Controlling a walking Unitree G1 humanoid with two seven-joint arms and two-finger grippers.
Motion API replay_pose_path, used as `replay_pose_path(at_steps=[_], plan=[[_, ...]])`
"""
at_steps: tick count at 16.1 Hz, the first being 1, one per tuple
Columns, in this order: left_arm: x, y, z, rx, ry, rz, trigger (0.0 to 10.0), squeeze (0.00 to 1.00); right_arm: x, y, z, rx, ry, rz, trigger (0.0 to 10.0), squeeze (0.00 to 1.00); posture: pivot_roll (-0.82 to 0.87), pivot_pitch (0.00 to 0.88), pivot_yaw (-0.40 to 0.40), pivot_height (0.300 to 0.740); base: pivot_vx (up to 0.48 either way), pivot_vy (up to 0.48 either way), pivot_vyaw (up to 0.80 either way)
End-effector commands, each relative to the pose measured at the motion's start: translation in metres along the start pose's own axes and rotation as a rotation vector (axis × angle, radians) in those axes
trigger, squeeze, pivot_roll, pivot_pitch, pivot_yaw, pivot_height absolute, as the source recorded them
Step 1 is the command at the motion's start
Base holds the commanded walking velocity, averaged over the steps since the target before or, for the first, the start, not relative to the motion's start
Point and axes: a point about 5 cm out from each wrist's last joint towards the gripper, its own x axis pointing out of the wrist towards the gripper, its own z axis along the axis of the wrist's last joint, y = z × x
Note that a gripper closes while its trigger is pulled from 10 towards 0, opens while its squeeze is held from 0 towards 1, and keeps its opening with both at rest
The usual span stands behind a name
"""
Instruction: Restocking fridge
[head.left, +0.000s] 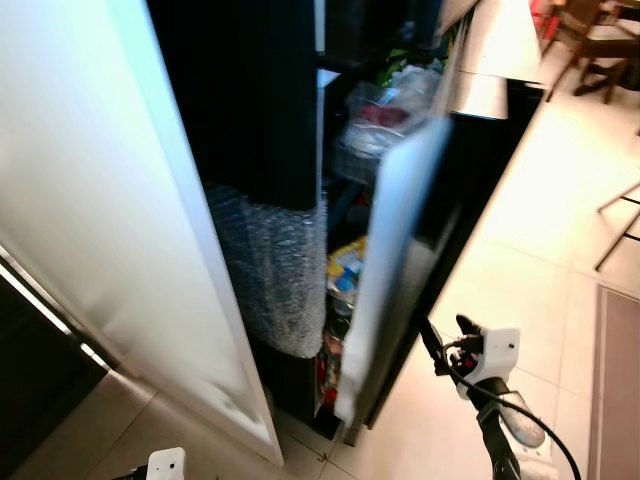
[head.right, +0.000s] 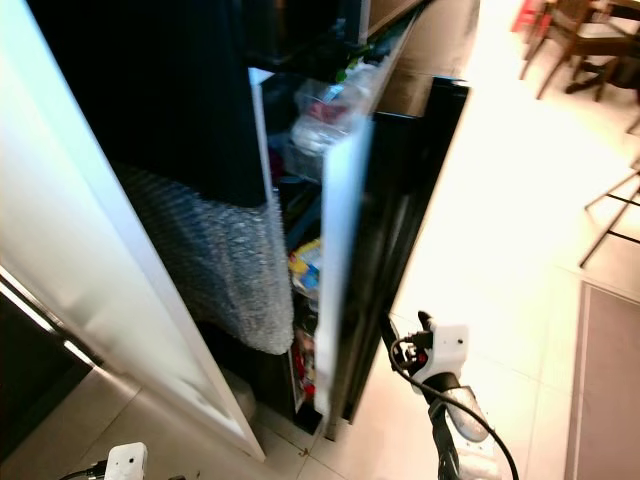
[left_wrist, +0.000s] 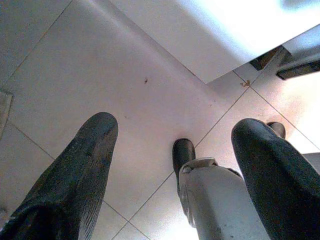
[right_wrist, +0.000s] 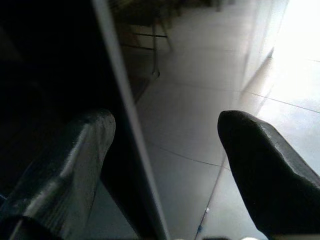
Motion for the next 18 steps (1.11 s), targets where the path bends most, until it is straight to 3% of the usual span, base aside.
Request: replay_pose_path(at_steps=[1,7,12,18], plan=[[-0.001,0.000,-0.006,-0.002,0.023,0.005,10.0,0.00,0.000,-0.001,0.002,0.005,0.001,0.019,10.0,0.00,-0.14,0.061,-0.008,0.740,0.000,0.000,0.00],[-0.001,-0.001,-0.007,-0.008,0.024,0.012,10.0,0.00,0.011,0.013,0.001,0.001,0.060,0.164,10.0,0.00,-0.14,0.063,-0.016,0.740,0.000,0.000,0.00],[-0.002,-0.001,-0.007,-0.011,0.023,0.017,10.0,0.00,0.035,0.029,0.014,-0.065,0.086,0.309,10.0,0.00,-0.12,0.062,-0.021,0.740,0.000,0.000,0.00],[-0.002,0.000,-0.009,-0.009,0.026,0.024,10.0,0.00,0.046,0.035,0.021,-0.055,0.106,0.389,10.0,0.00,-0.11,0.056,-0.019,0.740,0.000,0.000,0.00]])
